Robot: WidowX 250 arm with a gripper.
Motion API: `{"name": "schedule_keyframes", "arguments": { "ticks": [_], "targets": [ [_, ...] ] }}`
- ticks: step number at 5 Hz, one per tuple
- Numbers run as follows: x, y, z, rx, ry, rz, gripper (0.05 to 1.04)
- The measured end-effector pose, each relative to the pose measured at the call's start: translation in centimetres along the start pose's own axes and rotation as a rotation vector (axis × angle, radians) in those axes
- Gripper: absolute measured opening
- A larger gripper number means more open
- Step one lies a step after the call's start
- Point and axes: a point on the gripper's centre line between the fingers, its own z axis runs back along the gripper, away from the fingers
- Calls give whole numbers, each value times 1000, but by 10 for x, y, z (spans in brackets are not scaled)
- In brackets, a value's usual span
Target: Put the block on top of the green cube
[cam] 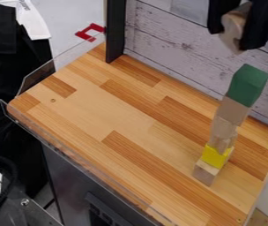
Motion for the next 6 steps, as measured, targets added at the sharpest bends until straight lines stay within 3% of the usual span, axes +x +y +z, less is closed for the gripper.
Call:
{"name": "schedule_keyframes", "arguments": {
  "ticks": [2,3,5,6],
  "targets": [
    [-2,-7,-8,14,34,-5,612],
    [1,-6,-19,19,76,-5,612],
    [2,-7,-24,9,93,-9,612],
    [4,-7,-30,1,118,-13,665]
  ]
}}
